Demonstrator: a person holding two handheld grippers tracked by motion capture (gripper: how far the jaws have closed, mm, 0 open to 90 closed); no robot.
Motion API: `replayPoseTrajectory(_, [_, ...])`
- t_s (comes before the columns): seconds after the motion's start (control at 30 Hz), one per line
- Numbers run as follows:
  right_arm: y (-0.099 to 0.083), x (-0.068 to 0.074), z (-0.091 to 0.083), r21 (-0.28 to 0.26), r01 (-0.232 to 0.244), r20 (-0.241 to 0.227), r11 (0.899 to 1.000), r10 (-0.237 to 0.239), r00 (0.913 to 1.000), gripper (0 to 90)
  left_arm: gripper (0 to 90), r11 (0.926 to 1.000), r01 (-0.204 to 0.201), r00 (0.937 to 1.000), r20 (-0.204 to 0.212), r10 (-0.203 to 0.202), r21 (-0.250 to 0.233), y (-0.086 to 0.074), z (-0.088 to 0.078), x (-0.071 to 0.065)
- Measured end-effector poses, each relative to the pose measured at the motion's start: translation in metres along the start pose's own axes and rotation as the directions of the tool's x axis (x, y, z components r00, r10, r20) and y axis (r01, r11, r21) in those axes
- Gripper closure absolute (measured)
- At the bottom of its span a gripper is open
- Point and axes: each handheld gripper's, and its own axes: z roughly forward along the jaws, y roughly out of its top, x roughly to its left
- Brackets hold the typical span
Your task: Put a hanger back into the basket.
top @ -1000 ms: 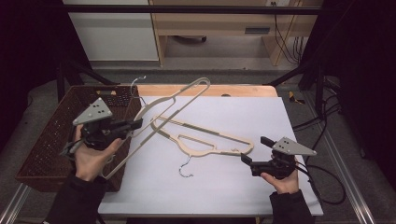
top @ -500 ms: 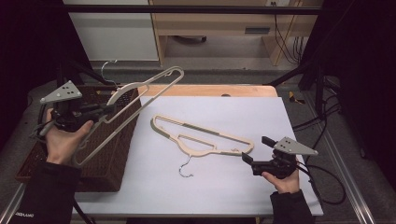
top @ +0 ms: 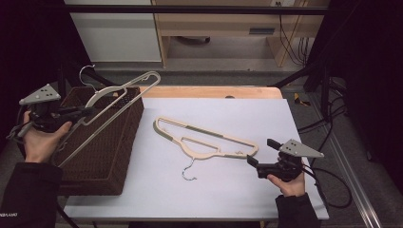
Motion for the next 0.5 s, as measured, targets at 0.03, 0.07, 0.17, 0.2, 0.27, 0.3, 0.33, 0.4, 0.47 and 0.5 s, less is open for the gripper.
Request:
replayPoseTrajectory(0.03, [0.000,0.000,0.000,-0.001,0.000,-0.001,1.000,0.000,1.0000,4.3,86.4,1.0000,-0.008,1.0000,-0.001,0.008,0.005,-0.002,-0.001,0.003])
replayPoseTrajectory(0.07, [0.000,0.000,0.000,-0.001,-0.001,-0.001,1.000,0.001,1.0000,4.2,86.4,1.0000,-0.003,1.0000,-0.004,0.003,0.004,-0.005,-0.002,0.006])
replayPoseTrajectory(0.17, [0.000,0.000,0.000,0.000,0.000,0.000,1.000,0.000,1.0000,4.2,86.4,0.9998,0.017,0.9997,-0.018,-0.017,0.006,-0.013,-0.004,0.016])
replayPoseTrajectory(0.2, [0.000,0.000,0.000,0.000,0.000,0.000,1.000,0.000,1.0000,4.2,86.4,0.9997,0.020,0.9995,-0.025,-0.019,0.011,-0.015,-0.004,0.019])
replayPoseTrajectory(0.27, [0.000,0.000,0.000,0.000,-0.003,-0.003,1.000,0.003,1.0000,4.2,86.4,0.9996,0.025,0.9991,-0.035,-0.024,0.016,-0.020,-0.006,0.024])
replayPoseTrajectory(0.3, [0.000,0.000,0.000,0.000,-0.002,-0.002,1.000,0.002,1.0000,4.2,86.4,0.9995,0.024,0.9989,-0.040,-0.023,0.023,-0.023,-0.007,0.027])
replayPoseTrajectory(0.33, [0.000,0.000,0.000,0.000,-0.003,-0.002,1.000,0.003,1.0000,4.2,86.4,0.9993,0.028,0.9988,-0.041,-0.027,0.026,-0.026,-0.008,0.030])
replayPoseTrajectory(0.4, [0.000,0.000,0.000,0.001,-0.001,0.000,1.000,0.001,1.0000,4.2,86.4,0.9988,0.035,0.9983,-0.048,-0.034,0.033,-0.031,-0.008,0.034])
replayPoseTrajectory(0.47, [0.000,0.000,0.001,-0.001,-0.001,0.004,1.000,0.001,1.0000,4.2,86.4,0.9983,0.045,0.9973,-0.060,-0.043,0.038,-0.035,-0.010,0.038])
replayPoseTrajectory(0.5, [0.000,0.000,0.001,-0.001,-0.001,0.004,1.000,0.001,1.0000,4.2,86.4,0.9978,0.056,0.9964,-0.066,-0.054,0.034,-0.037,-0.011,0.040])
